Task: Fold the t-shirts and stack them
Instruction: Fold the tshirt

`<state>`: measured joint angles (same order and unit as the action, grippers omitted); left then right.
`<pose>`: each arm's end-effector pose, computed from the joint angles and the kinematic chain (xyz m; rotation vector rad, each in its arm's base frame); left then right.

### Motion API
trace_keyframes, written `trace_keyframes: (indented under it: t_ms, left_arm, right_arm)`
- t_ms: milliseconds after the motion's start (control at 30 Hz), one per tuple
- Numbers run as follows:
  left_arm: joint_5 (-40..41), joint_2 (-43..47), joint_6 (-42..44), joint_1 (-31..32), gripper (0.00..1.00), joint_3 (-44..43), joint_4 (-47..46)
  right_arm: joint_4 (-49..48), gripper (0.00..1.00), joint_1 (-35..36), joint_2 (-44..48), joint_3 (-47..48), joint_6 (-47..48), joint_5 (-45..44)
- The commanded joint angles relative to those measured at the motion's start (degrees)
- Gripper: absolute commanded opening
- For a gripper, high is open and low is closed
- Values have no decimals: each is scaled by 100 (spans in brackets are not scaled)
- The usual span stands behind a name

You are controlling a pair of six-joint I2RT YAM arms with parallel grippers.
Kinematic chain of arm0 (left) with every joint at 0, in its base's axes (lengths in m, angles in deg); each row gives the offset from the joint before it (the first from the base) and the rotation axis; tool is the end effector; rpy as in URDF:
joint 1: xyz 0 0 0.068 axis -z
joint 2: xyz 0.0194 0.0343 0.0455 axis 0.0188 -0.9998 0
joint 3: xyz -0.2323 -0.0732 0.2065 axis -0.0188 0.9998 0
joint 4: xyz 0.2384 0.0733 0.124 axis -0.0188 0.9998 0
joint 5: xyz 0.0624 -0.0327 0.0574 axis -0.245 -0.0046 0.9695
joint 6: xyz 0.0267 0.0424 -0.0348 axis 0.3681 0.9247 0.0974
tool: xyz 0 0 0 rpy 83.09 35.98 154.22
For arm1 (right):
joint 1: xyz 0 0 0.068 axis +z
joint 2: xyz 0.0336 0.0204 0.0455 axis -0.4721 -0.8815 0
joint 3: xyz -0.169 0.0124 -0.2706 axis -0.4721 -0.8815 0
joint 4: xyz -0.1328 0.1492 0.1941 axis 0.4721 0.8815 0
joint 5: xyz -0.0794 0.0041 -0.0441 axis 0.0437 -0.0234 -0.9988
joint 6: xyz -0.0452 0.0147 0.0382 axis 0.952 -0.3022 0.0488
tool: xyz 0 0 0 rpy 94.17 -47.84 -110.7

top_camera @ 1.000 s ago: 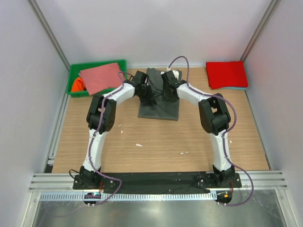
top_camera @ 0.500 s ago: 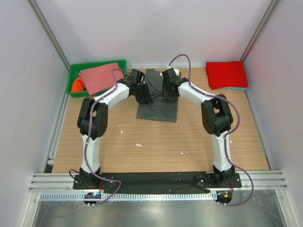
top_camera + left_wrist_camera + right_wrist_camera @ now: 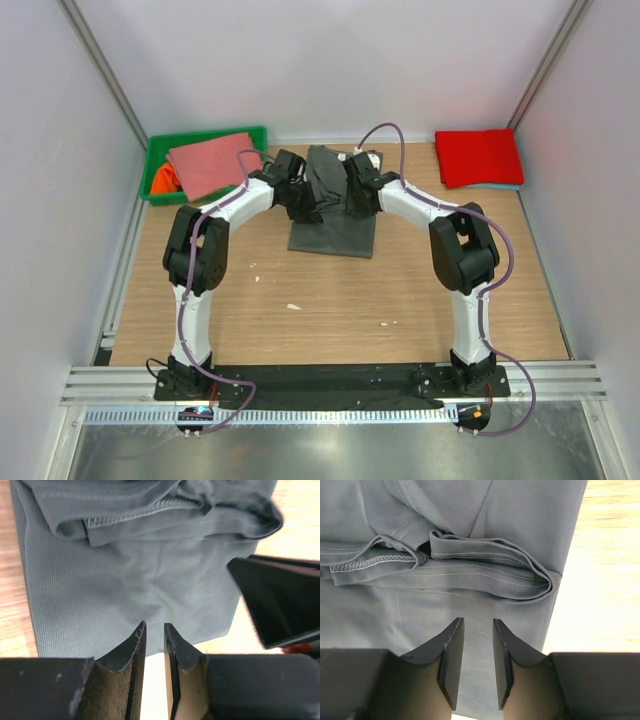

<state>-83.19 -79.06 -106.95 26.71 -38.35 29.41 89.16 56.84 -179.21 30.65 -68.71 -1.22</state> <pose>0.4515 -0.2310 0.2222 -0.2187 2.6841 -0.7771 0.4437 0.2319 0.2213 0.0256 2.5044 0.1353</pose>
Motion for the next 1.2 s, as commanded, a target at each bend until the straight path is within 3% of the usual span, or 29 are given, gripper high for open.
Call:
trace_keyframes:
  t_ms: [0,667,900,1067,1167]
  left_arm:
    - [-157,38,8,56,21,151,-135]
    - [-175,-102,-123,259,20,538,-188]
    - [-149,-24,-71,285,20,679,-214]
    - [106,311,184,276,24,91,66]
    - [89,197,360,224,27,-540,216]
  right_arm:
    - [-235,35,7,112,69,-70,-62]
    - [-454,35,-72,-626,710,211,-492]
    - [-262,35,-344,-1347,2289,501,-668]
    - [265,36,-388,-1286,3031,835,-546]
    - [258,36,-379,-866,2734,827,-414]
